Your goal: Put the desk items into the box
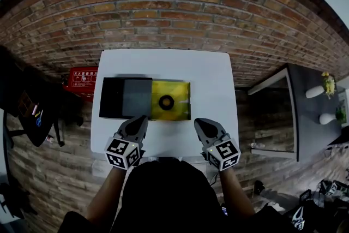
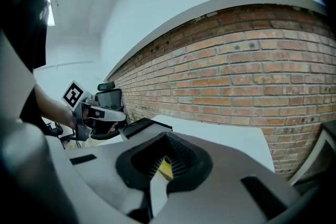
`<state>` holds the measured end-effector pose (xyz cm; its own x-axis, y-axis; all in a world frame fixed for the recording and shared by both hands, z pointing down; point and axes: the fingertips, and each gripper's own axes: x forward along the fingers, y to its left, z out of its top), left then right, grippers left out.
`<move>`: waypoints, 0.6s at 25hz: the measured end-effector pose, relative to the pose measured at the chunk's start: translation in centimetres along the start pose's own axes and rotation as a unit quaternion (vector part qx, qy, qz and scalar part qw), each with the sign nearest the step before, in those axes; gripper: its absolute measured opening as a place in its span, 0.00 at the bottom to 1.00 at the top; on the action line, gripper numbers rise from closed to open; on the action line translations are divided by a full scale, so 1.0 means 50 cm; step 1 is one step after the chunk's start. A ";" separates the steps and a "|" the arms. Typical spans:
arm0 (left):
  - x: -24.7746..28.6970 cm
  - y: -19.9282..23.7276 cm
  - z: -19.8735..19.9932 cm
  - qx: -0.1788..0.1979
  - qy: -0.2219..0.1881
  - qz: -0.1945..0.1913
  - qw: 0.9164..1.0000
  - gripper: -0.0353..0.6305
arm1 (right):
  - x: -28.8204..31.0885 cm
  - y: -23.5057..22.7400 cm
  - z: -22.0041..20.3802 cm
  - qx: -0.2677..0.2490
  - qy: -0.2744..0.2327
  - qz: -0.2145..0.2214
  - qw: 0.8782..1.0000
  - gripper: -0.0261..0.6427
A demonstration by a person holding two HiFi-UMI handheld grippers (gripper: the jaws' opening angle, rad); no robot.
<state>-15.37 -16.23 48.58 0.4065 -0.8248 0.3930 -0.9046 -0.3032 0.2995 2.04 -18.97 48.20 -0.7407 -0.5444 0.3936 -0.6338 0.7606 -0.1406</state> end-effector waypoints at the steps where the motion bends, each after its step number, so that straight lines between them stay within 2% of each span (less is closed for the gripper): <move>1: 0.000 -0.001 0.000 0.000 0.000 0.000 1.000 0.07 | -0.002 -0.002 0.000 0.002 -0.002 -0.003 1.000 0.07; 15: 0.004 -0.008 -0.015 -0.002 0.005 -0.002 1.000 0.07 | -0.006 -0.017 -0.005 0.005 -0.005 -0.024 1.000 0.07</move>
<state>-14.83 -15.89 49.18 0.4118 -0.8190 0.3995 -0.9021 -0.3045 0.3056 2.88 -19.37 48.42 -0.7116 -0.5836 0.3911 -0.6709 0.7298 -0.1316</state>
